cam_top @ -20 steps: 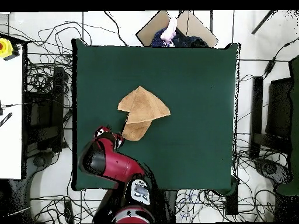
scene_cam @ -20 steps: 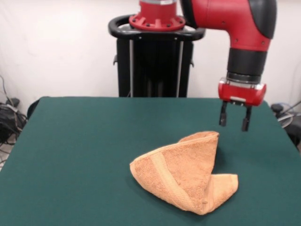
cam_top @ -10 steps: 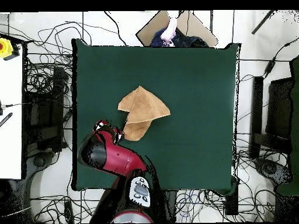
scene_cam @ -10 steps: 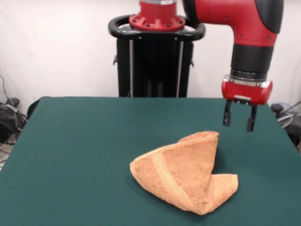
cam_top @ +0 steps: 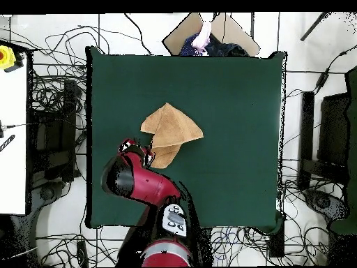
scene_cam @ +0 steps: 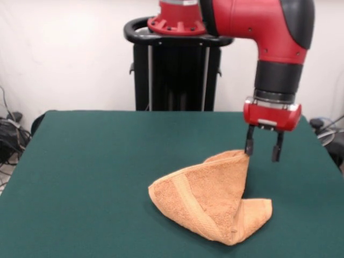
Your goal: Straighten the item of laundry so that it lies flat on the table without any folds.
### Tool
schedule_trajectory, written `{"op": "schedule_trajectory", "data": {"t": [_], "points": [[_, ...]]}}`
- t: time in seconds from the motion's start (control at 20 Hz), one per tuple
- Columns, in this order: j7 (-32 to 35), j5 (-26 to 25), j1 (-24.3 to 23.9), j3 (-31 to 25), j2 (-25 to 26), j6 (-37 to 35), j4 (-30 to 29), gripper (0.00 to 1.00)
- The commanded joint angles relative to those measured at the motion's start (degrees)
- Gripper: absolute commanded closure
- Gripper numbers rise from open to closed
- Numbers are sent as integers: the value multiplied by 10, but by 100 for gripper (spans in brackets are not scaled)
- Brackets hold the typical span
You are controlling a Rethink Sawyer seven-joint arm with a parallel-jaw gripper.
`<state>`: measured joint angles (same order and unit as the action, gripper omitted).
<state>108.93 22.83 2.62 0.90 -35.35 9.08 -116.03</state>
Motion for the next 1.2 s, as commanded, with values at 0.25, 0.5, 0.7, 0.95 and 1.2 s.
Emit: {"op": "schedule_trajectory", "data": {"t": [0.25, 0.5, 0.7, 0.95, 1.2], "points": [[87, -50, -21, 1, 60, 52, 25, 0], [94, -61, -19, 7, 59, 62, 6, 0], [99, -70, -24, 3, 54, 59, -10, 0], [106, -71, -18, 8, 51, 61, -16, 0], [119, -83, -26, 1, 74, 91, -21, 0]]}}
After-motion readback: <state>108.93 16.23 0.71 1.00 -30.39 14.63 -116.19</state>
